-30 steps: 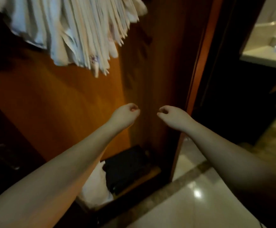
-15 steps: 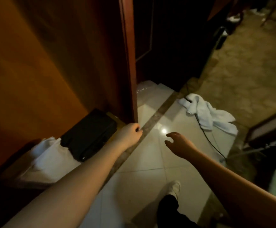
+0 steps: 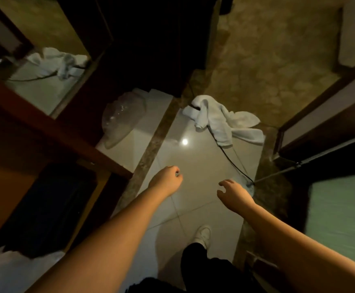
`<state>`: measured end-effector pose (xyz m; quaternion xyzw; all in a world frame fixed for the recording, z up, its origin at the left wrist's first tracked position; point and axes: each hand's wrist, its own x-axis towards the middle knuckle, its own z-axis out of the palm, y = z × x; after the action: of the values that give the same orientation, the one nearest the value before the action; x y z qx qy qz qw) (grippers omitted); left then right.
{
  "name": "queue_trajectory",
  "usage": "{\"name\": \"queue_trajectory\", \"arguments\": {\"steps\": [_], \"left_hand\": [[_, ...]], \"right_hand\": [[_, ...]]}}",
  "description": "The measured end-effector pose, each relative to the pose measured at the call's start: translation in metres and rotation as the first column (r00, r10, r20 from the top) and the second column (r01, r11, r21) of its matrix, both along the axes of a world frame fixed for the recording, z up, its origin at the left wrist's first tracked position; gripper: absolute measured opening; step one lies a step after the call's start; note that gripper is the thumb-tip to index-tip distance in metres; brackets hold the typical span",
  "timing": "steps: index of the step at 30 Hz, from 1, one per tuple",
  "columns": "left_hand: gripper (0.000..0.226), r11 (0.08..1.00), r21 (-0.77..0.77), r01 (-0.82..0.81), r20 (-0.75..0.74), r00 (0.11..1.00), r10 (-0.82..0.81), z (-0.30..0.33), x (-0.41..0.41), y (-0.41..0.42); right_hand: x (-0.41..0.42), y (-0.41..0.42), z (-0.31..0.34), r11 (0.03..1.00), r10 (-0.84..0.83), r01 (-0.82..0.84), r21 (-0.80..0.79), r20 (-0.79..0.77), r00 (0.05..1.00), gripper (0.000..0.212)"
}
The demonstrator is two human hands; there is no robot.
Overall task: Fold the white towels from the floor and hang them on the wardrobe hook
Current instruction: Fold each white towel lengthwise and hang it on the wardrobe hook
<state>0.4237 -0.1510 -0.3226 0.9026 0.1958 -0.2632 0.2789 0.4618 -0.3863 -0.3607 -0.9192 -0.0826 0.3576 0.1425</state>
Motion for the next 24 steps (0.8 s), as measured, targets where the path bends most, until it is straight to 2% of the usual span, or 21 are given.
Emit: {"name": "queue_trajectory", "arguments": {"steps": [3, 8, 14, 24], "left_hand": [[0.024, 1.000, 0.002, 0.004, -0.041, 0.999, -0.004, -0.023, 0.049, -0.013], [0.034, 0.998, -0.017, 0.065, -0.111, 0.992, -0.067, -0.060, 0.130, -0.026], [0.035, 0.987, -0.026, 0.160, -0.157, 0.974, -0.162, -0.125, 0.233, -0.028], [0.042, 0.960, -0.104, 0.261, -0.284, 0.917, -0.280, -0.294, 0.417, -0.017]], "right_hand": [[0.044, -0.019, -0.018, 0.999, -0.043, 0.042, -0.025, -0.052, 0.998, 0.048], [0.110, -0.037, -0.052, 0.988, -0.155, 0.152, -0.038, -0.108, 0.982, 0.047], [0.188, -0.049, -0.117, 0.965, -0.262, 0.257, -0.048, -0.167, 0.951, 0.048], [0.343, -0.048, -0.263, 0.840, -0.540, 0.525, -0.135, -0.286, 0.791, 0.046]]}}
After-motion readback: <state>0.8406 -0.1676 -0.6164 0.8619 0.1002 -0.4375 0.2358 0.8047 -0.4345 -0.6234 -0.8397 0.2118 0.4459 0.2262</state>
